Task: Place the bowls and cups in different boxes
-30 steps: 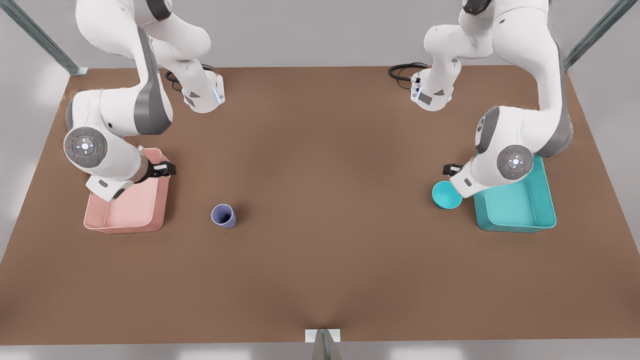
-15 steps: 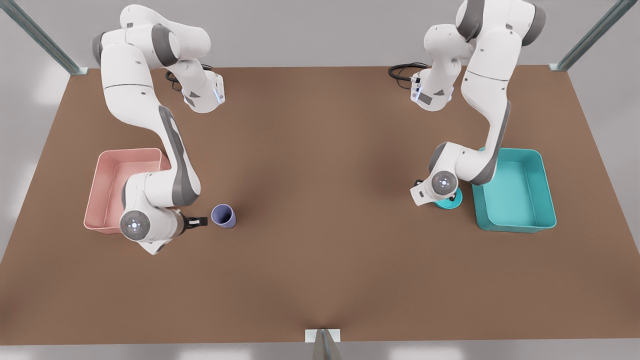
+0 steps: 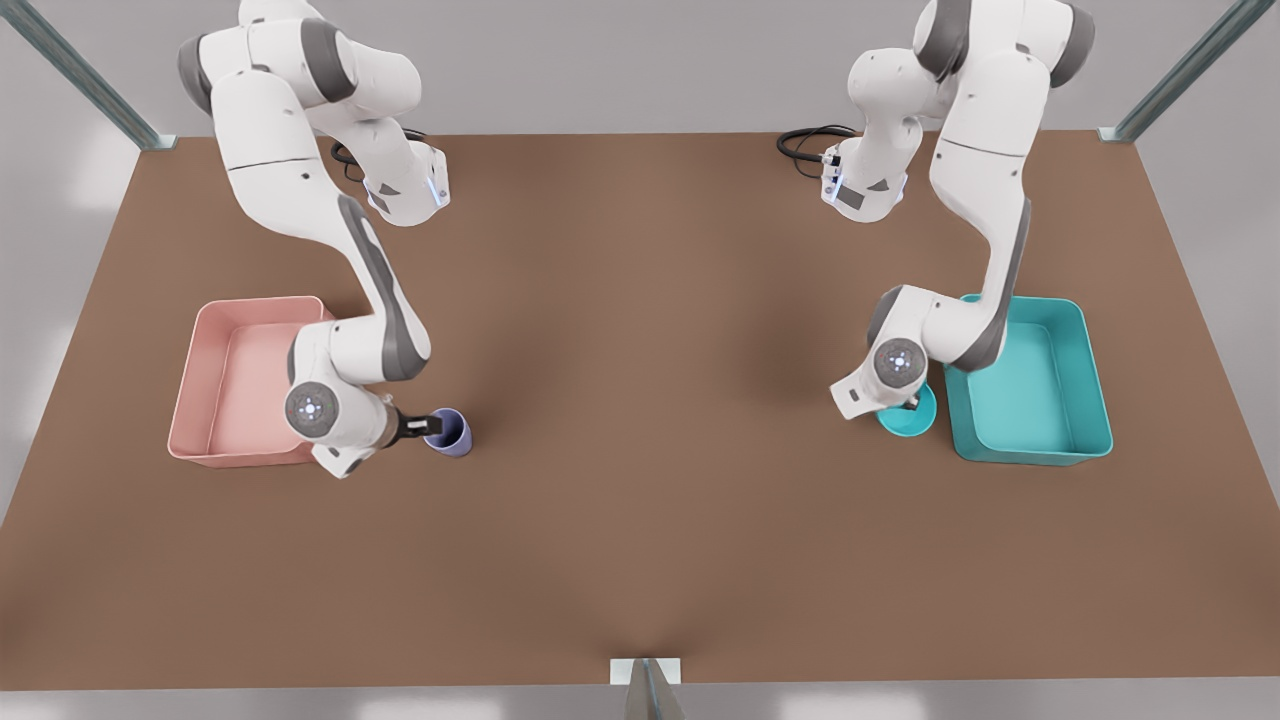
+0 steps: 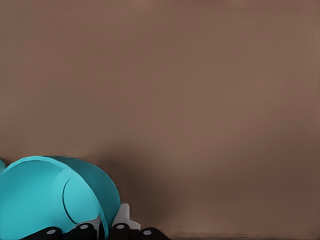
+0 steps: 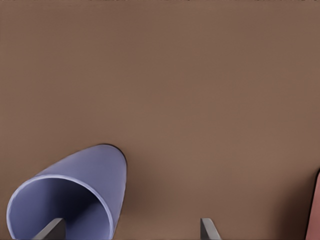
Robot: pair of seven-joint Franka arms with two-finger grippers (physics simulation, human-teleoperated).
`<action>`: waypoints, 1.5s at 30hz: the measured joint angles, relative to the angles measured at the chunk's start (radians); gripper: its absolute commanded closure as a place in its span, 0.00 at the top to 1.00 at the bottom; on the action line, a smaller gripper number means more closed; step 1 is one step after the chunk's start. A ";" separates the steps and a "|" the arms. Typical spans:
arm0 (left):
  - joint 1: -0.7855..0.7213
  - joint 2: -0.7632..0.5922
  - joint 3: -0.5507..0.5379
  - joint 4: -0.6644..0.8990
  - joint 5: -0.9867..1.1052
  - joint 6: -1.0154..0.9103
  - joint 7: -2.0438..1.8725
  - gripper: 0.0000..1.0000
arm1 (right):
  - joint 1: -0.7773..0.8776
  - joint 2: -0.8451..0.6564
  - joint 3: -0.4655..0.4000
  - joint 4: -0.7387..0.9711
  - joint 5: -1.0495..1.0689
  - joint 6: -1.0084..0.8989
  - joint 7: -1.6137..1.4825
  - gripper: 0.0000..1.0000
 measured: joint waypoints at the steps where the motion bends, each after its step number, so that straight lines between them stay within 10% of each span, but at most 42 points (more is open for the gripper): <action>1: 0.015 -0.033 0.000 0.036 -0.001 -0.038 -0.009 0.21 | 0.002 0.005 0.000 -0.002 0.000 0.012 0.002 1.00; 9: 0.161 -0.154 0.225 0.134 -0.003 -0.274 -0.051 0.21 | 0.010 0.047 0.001 -0.031 -0.001 0.060 0.015 0.96; 11: 0.177 -0.127 0.262 0.090 -0.003 -0.268 -0.048 0.21 | 0.010 0.051 0.001 -0.031 0.001 0.065 0.015 0.61; 16: 0.192 -0.020 0.275 -0.015 -0.005 -0.175 -0.043 0.21 | 0.028 0.063 0.001 -0.018 0.017 0.068 0.003 0.22; 21: 0.212 0.045 0.276 -0.029 -0.006 -0.110 -0.039 0.29 | 0.017 0.055 0.004 0.023 0.016 0.052 -0.008 0.21; 25: 0.217 0.061 0.275 -0.028 -0.012 -0.084 -0.034 1.00 | -0.075 -0.089 0.002 0.047 0.044 -0.048 -0.080 0.21; 34: 0.102 -0.185 -0.011 0.439 -0.125 -0.463 -0.049 1.00 | -0.481 -0.133 -0.015 0.027 -0.010 -0.127 -0.406 0.21; 45: 0.047 -0.113 -0.095 0.793 -0.156 -0.858 -0.044 1.00 | -0.533 0.043 -0.013 -0.002 -0.022 0.087 -0.749 0.26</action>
